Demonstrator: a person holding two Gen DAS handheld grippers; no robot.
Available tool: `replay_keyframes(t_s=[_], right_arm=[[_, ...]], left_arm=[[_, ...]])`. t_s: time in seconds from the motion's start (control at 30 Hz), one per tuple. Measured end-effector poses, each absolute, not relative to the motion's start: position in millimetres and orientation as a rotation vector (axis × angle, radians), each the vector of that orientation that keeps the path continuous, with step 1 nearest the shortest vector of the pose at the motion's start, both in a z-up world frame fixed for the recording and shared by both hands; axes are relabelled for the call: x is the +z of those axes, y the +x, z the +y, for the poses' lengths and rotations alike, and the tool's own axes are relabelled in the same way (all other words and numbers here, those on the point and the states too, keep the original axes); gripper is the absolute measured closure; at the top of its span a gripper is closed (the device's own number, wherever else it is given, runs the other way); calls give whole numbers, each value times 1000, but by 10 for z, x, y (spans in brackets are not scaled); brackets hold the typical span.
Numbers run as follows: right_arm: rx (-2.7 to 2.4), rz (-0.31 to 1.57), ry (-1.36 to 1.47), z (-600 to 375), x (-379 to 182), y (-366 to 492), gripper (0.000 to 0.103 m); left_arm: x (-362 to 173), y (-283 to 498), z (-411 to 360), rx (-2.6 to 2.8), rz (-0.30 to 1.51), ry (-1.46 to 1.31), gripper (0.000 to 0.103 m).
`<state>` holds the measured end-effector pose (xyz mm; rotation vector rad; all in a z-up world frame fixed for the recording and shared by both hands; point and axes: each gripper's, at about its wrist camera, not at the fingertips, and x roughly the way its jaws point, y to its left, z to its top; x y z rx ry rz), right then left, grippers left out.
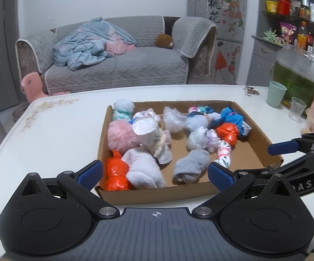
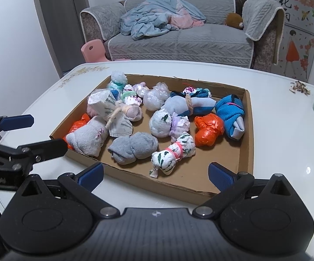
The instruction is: Organize objects
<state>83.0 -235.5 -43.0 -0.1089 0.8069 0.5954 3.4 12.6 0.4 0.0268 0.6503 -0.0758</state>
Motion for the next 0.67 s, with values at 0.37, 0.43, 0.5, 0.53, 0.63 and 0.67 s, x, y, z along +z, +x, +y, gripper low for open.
replay_keyframes(t_s=[0.37, 0.43, 0.5, 0.53, 0.63, 0.67], right_arm=[[584, 799, -115, -2350, -413, 833, 1], [586, 795, -114, -2338, -408, 838, 1], [586, 796, -113, -2322, -412, 845, 1], [588, 797, -113, -2313, -413, 847, 1], [593, 800, -117, -2286, -427, 841, 1], [594, 800, -118, -2281, -426, 836, 1]], left_arm=[[48, 0, 99, -6, 629, 92, 0], [80, -7, 102, 1, 623, 96, 0], [110, -16, 114, -11, 615, 93, 0], [122, -22, 122, -16, 611, 90, 0], [145, -34, 139, -20, 601, 88, 0], [147, -34, 133, -19, 597, 93, 0]])
